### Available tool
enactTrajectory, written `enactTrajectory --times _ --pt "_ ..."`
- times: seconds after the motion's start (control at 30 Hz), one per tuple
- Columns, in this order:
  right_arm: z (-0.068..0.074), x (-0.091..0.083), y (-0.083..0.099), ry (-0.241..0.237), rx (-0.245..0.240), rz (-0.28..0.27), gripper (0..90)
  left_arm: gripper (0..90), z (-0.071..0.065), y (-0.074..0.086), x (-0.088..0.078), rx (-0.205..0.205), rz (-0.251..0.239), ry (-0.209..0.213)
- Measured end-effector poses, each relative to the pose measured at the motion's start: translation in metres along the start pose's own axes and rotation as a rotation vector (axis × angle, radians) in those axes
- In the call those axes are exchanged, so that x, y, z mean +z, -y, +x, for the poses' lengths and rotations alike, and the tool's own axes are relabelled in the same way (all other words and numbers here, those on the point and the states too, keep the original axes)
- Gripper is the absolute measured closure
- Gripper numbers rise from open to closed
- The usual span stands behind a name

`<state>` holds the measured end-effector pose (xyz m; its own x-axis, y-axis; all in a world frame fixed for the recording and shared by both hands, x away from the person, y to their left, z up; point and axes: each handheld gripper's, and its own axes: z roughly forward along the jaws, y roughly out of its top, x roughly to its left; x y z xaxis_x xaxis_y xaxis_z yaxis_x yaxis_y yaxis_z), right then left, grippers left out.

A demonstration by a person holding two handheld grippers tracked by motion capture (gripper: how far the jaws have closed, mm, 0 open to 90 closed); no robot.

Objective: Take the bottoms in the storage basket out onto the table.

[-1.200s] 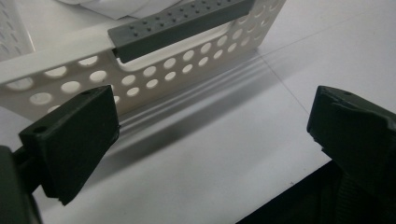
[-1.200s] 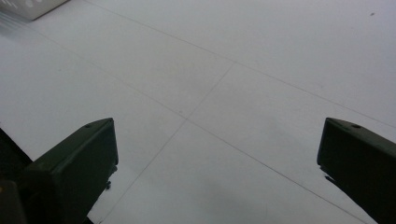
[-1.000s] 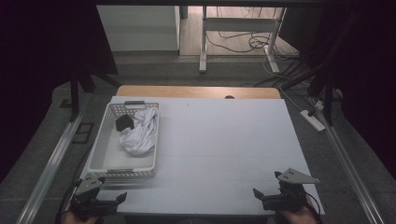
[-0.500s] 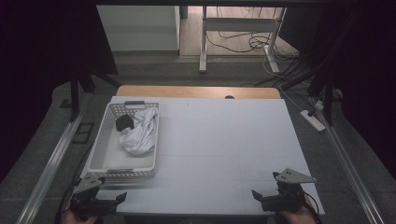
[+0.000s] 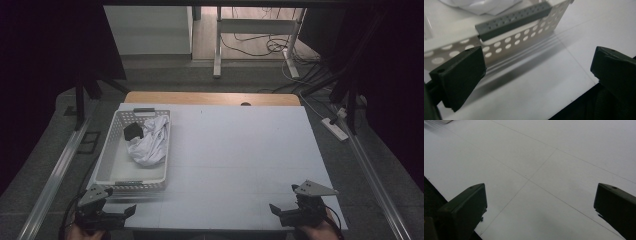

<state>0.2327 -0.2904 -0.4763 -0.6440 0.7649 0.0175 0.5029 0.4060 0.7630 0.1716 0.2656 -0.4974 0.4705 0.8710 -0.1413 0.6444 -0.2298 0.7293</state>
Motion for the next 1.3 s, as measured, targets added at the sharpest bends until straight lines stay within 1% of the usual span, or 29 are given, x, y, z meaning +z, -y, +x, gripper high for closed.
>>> enactTrajectory --times 0.13,0.23,0.53,0.73,0.87,0.93,0.97,1.0,1.13,1.3 --pt "0.000 0.000 0.000 -0.002 -0.002 0.005 0.0 0.0 0.000 -0.002 0.000 0.003 -0.008 0.019" --pt "0.000 0.000 0.000 -0.003 -0.003 0.006 0.0 0.0 0.000 -0.004 0.000 0.013 -0.017 0.029" --pt "0.000 0.001 0.000 -0.007 -0.003 0.011 0.0 0.0 0.002 -0.009 0.001 0.027 -0.034 0.048" --pt "0.000 0.002 0.000 -0.011 -0.003 0.018 0.0 0.0 0.003 -0.018 0.003 0.041 -0.039 0.071" --pt "0.000 0.002 -0.001 -0.012 -0.004 0.022 0.0 0.0 0.004 -0.022 0.003 0.047 -0.044 0.071" --pt "0.000 0.003 -0.001 -0.014 -0.004 0.026 0.0 0.0 0.005 -0.027 0.005 0.053 -0.054 0.060" --pt "0.000 0.003 -0.001 -0.014 -0.004 0.026 0.0 0.0 0.005 -0.027 0.005 0.053 -0.054 0.060" --pt "0.000 0.003 -0.001 -0.014 -0.007 0.027 0.0 0.0 0.006 -0.030 0.007 0.057 -0.057 0.059" --pt "0.000 0.003 -0.001 -0.015 -0.010 0.028 0.0 0.0 0.007 -0.035 0.011 0.066 -0.056 0.053" --pt "0.000 0.003 -0.001 -0.018 -0.011 0.028 0.0 0.0 0.009 -0.043 0.016 0.067 -0.056 0.051"
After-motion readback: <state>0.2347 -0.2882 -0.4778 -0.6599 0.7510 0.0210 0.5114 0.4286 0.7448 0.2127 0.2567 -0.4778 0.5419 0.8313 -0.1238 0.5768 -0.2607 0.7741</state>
